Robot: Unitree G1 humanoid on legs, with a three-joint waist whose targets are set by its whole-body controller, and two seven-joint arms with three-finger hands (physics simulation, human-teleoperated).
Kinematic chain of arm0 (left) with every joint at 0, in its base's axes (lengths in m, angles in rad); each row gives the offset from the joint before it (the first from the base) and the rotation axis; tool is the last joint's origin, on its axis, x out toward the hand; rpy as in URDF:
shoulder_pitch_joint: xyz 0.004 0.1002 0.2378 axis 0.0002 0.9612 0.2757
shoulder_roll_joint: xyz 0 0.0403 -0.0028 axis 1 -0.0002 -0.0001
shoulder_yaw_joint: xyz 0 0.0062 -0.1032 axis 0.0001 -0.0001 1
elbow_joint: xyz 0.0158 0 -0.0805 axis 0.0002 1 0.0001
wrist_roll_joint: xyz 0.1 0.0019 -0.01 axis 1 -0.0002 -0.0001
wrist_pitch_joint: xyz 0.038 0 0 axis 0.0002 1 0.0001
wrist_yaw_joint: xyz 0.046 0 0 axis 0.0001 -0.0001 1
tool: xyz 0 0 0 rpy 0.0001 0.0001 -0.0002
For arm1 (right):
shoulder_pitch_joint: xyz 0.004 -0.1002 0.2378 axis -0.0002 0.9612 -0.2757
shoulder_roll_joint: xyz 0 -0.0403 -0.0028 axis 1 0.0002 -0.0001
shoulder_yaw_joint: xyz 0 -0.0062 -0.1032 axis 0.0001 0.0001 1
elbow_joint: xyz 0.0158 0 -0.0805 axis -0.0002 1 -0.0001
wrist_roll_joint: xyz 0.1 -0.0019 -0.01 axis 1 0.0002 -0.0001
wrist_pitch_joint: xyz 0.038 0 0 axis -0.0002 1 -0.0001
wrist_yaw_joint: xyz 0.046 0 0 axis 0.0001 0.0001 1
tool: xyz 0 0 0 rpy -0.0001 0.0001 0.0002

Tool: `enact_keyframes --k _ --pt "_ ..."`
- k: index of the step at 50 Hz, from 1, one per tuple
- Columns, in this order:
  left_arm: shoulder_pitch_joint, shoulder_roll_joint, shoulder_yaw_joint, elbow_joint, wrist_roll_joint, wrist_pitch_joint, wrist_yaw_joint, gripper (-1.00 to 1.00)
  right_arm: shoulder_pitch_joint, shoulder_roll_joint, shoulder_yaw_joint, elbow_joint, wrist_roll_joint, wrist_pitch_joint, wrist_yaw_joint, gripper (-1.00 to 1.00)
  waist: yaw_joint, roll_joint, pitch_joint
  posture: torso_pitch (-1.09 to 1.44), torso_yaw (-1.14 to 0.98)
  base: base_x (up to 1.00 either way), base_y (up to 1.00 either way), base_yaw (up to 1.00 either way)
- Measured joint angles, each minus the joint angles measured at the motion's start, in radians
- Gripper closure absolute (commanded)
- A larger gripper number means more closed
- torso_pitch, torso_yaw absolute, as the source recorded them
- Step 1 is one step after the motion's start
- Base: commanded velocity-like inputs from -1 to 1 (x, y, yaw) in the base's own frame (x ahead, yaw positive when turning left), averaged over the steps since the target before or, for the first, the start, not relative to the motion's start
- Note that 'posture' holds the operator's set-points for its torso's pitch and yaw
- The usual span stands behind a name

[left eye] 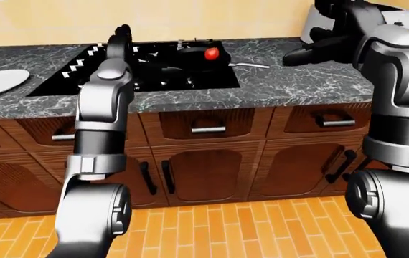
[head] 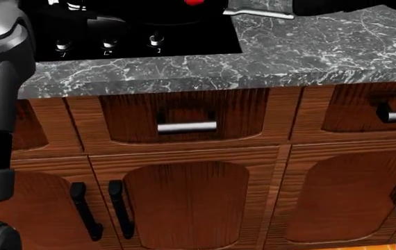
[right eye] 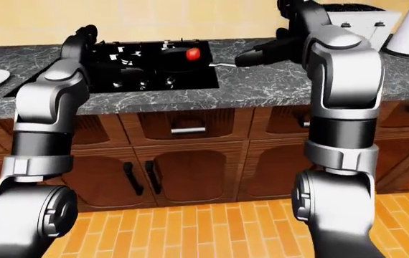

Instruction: Pick the tomato from the pan and place it on the plate.

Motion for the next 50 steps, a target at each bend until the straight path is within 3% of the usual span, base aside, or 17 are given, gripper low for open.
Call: enact_keyframes --k 2,4,6,7,9,14,16,18,25,36,39,42,44,48,50 --pt "-0.004 0.000 -0.001 -0.001 0.000 -0.003 0.000 -1.00 -0.007 -0.002 -0.004 -0.005 -0.004 0.002 0.000 -1.00 0.003 -0.021 -0.004 0.00 0.00 0.20 0.00 0.00" --pt "-0.022 0.004 -0.002 -0.013 -0.002 -0.014 -0.001 -1.00 -0.027 -0.009 -0.009 -0.028 -0.007 -0.007 0.002 -1.00 0.002 -0.040 0.007 0.00 0.00 0.00 0.00 0.00" --pt "-0.033 0.005 0.000 -0.013 -0.004 -0.029 -0.002 -1.00 -0.036 -0.008 -0.011 -0.038 -0.011 -0.024 0.003 -1.00 -0.003 -0.083 0.014 0.00 0.00 0.00 0.00 0.00" --pt "-0.028 0.001 -0.002 -0.015 -0.004 -0.034 -0.001 -1.00 -0.035 -0.007 -0.010 -0.036 -0.011 -0.030 0.003 -1.00 -0.006 -0.093 0.016 0.00 0.00 0.00 0.00 0.00" --pt "-0.004 -0.012 -0.015 0.003 -0.008 -0.032 -0.006 -1.00 -0.018 -0.004 -0.008 -0.014 -0.015 -0.031 0.004 -1.00 -0.009 -0.080 0.029 0.00 0.00 0.00 0.00 0.00" --pt "0.000 -0.016 -0.022 0.033 -0.018 -0.005 -0.015 -1.00 -0.009 -0.006 -0.010 0.029 -0.031 -0.001 0.003 -1.00 -0.011 -0.089 0.057 0.00 0.00 0.00 0.00 0.00" --pt "-0.005 -0.010 -0.018 0.020 -0.016 -0.002 -0.013 -1.00 -0.017 -0.008 -0.004 0.017 -0.034 0.004 0.007 -1.00 -0.007 -0.072 0.056 0.00 0.00 0.00 0.00 0.00" --pt "-0.016 -0.003 -0.011 0.007 -0.013 -0.006 -0.010 -1.00 -0.029 -0.008 0.001 -0.002 -0.037 -0.001 0.014 -1.00 -0.008 -0.036 0.039 0.00 0.00 0.00 0.00 0.00" --pt "-0.025 0.014 0.003 -0.008 -0.004 -0.019 -0.003 -1.00 -0.038 0.000 0.015 -0.021 -0.043 -0.007 0.042 -1.00 0.005 -0.073 -0.001 0.00 0.00 0.00 0.00 0.00" --pt "-0.020 0.003 -0.009 -0.021 -0.010 0.014 -0.008 -1.00 -0.033 -0.007 0.008 -0.019 -0.070 0.012 0.062 -1.00 0.000 -0.065 0.008 0.00 0.00 0.00 0.01 0.00" --pt "-0.016 -0.002 -0.013 -0.010 -0.009 0.018 -0.009 -1.00 -0.027 -0.005 0.009 -0.019 -0.075 0.018 0.066 -1.00 -0.004 -0.055 -0.009 0.00 0.00 0.00 0.24 0.00" --pt "-0.021 -0.009 -0.022 -0.033 -0.011 0.020 -0.012 -1.00 -0.023 -0.012 -0.006 -0.027 -0.084 0.017 0.065 -1.00 -0.010 -0.079 -0.019 0.00 0.00 0.00 0.39 0.00" --pt "-0.026 -0.010 -0.024 -0.043 -0.012 0.013 -0.014 -1.00 -0.026 -0.012 -0.009 -0.030 -0.090 0.015 0.063 -1.00 -0.007 -0.084 -0.029 0.00 0.00 0.00 0.46 0.00" --pt "-0.028 -0.007 -0.019 -0.063 -0.007 0.010 -0.014 -1.00 -0.036 -0.012 -0.006 -0.043 -0.092 0.007 0.068 -1.00 -0.004 -0.051 -0.019 0.00 0.00 0.00 0.49 0.00" --pt "-0.035 -0.007 -0.020 -0.066 -0.006 0.014 -0.015 -1.00 -0.038 -0.013 -0.011 -0.039 -0.093 0.006 0.069 -1.00 -0.006 -0.016 -0.011 0.00 0.00 0.00 0.00 0.00"
